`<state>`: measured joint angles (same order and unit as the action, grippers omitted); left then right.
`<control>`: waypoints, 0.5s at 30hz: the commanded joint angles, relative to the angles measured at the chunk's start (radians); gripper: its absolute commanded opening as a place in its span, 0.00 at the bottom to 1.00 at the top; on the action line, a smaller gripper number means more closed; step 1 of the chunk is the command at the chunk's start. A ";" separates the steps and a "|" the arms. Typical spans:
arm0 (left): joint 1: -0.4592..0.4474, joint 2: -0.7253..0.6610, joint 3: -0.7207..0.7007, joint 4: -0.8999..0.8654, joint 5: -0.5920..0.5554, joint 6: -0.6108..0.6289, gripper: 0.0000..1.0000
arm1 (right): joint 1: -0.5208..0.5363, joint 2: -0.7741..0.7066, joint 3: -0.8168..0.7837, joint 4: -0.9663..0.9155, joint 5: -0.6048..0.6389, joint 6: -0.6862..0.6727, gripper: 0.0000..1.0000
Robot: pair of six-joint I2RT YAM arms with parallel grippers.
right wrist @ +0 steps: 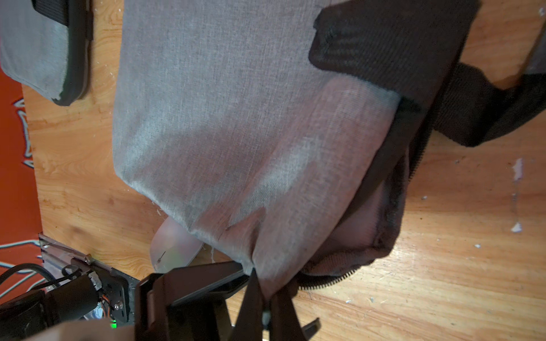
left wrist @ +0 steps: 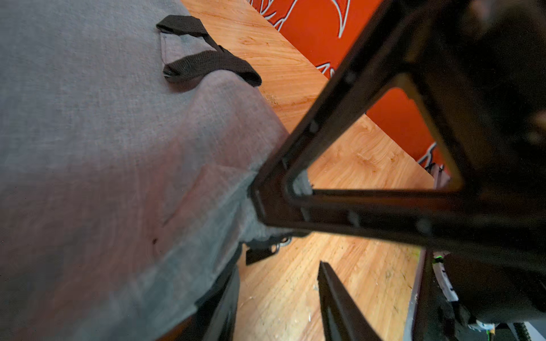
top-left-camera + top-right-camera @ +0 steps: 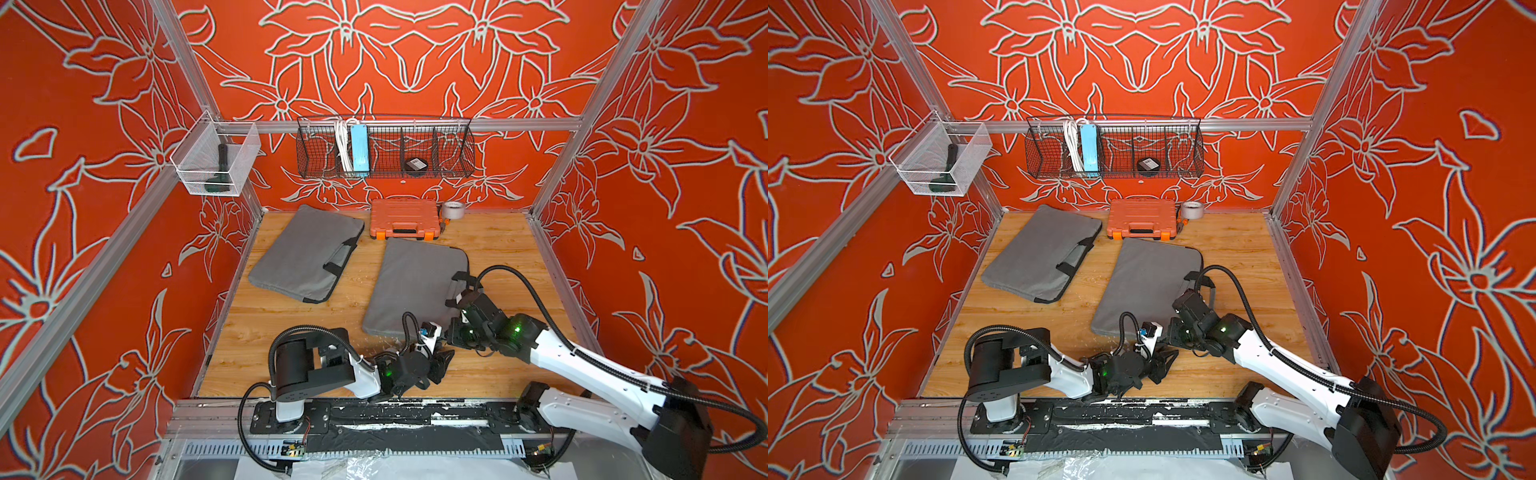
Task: Put the mouse into the laptop bag
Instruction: Unzip the zipper on the zippered laptop bag.
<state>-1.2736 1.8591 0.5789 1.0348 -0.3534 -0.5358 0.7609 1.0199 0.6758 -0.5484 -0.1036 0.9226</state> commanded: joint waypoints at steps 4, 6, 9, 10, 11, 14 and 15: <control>0.018 0.036 0.026 0.097 -0.009 0.025 0.41 | -0.003 -0.045 0.026 0.037 -0.005 0.015 0.00; 0.026 0.044 0.034 0.099 0.002 0.026 0.35 | -0.003 -0.053 0.024 0.034 -0.001 0.018 0.00; 0.031 0.047 0.042 0.093 -0.001 0.025 0.19 | -0.004 -0.058 0.019 0.034 0.005 0.019 0.00; 0.031 0.043 0.042 0.086 -0.006 0.022 0.12 | -0.004 -0.057 0.016 0.030 0.012 0.021 0.00; 0.031 0.038 0.041 0.079 -0.012 0.019 0.05 | -0.003 -0.055 0.016 0.027 0.019 0.020 0.00; 0.031 0.012 0.021 0.059 -0.027 0.003 0.00 | -0.013 -0.044 0.012 0.019 0.036 0.018 0.00; 0.031 0.002 0.007 0.058 -0.032 -0.003 0.00 | -0.022 -0.040 0.010 0.018 0.036 0.016 0.00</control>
<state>-1.2484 1.8874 0.6060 1.0832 -0.3466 -0.5205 0.7532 0.9871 0.6758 -0.5495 -0.1005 0.9287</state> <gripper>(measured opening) 0.056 0.066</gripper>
